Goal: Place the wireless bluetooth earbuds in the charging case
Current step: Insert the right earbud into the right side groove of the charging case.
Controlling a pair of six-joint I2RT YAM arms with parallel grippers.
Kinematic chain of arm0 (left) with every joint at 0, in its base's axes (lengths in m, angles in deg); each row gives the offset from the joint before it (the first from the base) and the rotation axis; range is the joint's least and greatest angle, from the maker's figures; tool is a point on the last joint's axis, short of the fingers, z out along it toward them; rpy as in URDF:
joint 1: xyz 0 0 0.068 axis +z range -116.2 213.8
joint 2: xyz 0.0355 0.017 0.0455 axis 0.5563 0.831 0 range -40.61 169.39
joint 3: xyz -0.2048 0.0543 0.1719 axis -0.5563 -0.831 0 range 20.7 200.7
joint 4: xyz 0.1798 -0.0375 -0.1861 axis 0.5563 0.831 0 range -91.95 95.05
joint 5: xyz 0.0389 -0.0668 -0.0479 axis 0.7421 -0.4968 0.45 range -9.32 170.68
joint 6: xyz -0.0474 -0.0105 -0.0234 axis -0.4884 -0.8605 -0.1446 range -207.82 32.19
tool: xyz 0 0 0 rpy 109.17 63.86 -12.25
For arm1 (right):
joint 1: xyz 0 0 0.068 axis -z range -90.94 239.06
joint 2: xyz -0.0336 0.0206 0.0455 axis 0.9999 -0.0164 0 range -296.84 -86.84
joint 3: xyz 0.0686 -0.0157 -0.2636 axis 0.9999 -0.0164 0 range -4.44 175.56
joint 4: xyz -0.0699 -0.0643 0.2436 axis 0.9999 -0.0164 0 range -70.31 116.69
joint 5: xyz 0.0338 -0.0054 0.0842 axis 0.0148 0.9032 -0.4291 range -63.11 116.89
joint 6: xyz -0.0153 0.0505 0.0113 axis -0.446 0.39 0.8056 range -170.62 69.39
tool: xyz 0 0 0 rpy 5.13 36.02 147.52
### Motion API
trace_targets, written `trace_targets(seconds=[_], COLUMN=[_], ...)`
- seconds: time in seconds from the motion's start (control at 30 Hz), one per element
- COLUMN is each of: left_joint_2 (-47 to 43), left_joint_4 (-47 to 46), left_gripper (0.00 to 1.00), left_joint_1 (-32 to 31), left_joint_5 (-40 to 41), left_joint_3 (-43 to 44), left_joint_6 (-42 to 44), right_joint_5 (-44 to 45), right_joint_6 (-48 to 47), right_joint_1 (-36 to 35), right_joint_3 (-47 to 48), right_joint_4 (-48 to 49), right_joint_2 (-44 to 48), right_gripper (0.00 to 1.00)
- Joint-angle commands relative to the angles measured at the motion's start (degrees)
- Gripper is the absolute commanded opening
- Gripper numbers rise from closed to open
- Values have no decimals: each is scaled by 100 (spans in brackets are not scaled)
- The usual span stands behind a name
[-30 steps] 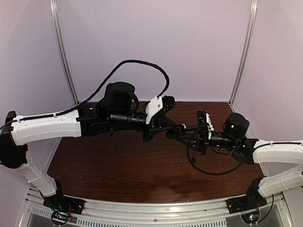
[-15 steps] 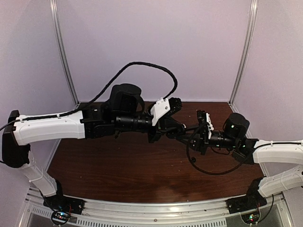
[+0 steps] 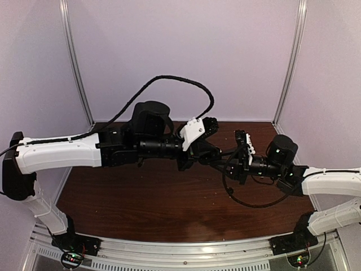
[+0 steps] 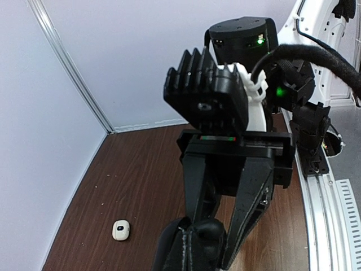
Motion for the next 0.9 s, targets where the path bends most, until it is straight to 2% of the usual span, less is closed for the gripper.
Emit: trace_targets(seconds=[0.0, 0.87], left_joint_2=[-106, -231], left_joint_4=[20, 80], left_gripper=[0, 0], left_joint_1=[-33, -50], left_joint_5=[173, 178], left_joint_3=[-3, -84], left_joint_6=[98, 298], right_joint_5=[12, 130], right_joint_6=[149, 314], right_joint_1=[-46, -47], right_joint_3=[55, 267], right_joint_4=[346, 142], right_joint_2=[128, -22], right_gripper=[0, 0])
